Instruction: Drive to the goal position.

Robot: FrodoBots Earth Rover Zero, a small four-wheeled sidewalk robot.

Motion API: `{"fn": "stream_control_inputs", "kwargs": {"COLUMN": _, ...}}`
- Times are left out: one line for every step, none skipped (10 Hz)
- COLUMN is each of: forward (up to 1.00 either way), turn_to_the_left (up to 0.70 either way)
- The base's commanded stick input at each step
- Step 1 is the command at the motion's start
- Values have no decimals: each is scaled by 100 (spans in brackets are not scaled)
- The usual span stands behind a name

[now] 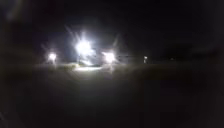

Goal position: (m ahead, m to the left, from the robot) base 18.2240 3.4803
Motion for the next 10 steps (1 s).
{"fn": "stream_control_inputs", "kwargs": {"forward": 10, "turn_to_the_left": 0}}
{"fn": "stream_control_inputs", "kwargs": {"forward": 0, "turn_to_the_left": 0}}
{"fn": "stream_control_inputs", "kwargs": {"forward": 0, "turn_to_the_left": 0}}
{"fn": "stream_control_inputs", "kwargs": {"forward": 0, "turn_to_the_left": 0}}
{"fn": "stream_control_inputs", "kwargs": {"forward": 0, "turn_to_the_left": 0}}
{"fn": "stream_control_inputs", "kwargs": {"forward": 0, "turn_to_the_left": 0}}
{"fn": "stream_control_inputs", "kwargs": {"forward": 0, "turn_to_the_left": 0}}
{"fn": "stream_control_inputs", "kwargs": {"forward": 0, "turn_to_the_left": 0}}
{"fn": "stream_control_inputs", "kwargs": {"forward": 0, "turn_to_the_left": 0}}
{"fn": "stream_control_inputs", "kwargs": {"forward": 0, "turn_to_the_left": 0}}
